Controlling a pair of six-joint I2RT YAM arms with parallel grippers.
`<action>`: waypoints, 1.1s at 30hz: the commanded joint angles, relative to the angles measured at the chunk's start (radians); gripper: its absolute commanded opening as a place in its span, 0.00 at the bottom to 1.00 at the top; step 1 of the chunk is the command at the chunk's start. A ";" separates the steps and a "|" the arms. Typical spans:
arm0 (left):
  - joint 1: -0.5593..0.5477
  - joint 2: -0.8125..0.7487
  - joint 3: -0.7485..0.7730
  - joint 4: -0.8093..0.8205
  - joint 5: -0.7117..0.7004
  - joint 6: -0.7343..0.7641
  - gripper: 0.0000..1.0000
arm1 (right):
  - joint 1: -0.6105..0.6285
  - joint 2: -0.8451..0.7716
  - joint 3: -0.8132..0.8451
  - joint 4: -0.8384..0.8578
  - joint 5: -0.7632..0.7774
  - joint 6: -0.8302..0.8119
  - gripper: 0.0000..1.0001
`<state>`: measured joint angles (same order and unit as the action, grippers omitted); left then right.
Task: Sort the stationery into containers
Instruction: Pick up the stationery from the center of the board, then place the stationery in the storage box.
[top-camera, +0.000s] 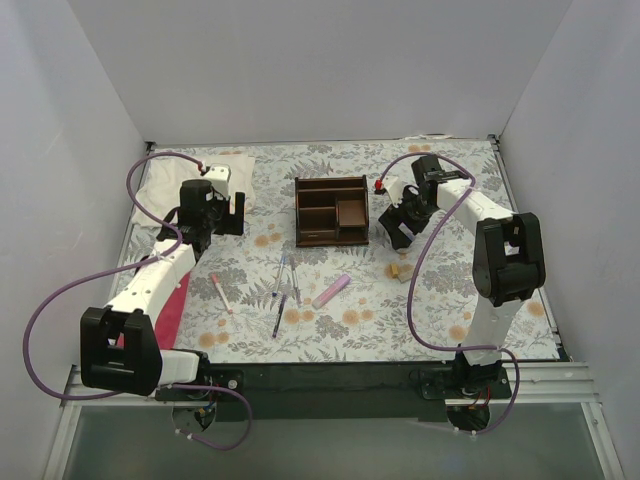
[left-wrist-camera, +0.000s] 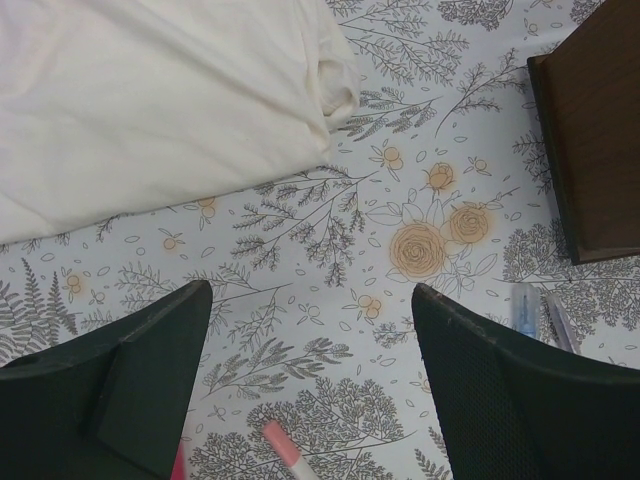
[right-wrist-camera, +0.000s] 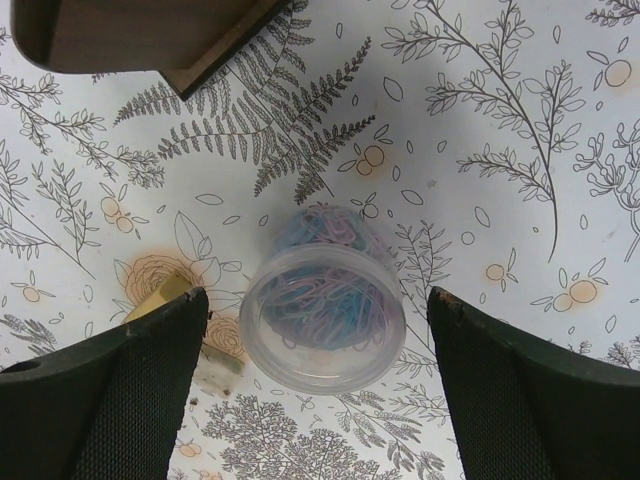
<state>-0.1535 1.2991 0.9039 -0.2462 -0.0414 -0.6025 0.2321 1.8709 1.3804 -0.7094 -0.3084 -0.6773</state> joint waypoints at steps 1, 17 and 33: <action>0.002 -0.040 -0.016 0.010 -0.003 0.000 0.80 | 0.007 0.004 0.035 -0.028 0.015 -0.011 0.93; 0.002 -0.060 -0.059 0.035 -0.003 0.006 0.80 | 0.029 -0.088 0.114 -0.171 0.064 -0.051 0.42; 0.002 -0.109 -0.125 0.079 0.006 -0.006 0.80 | 0.249 -0.196 0.474 -0.309 0.035 -0.180 0.43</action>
<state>-0.1535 1.2385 0.7845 -0.1905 -0.0406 -0.6052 0.4297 1.6306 1.7817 -0.9844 -0.2485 -0.8268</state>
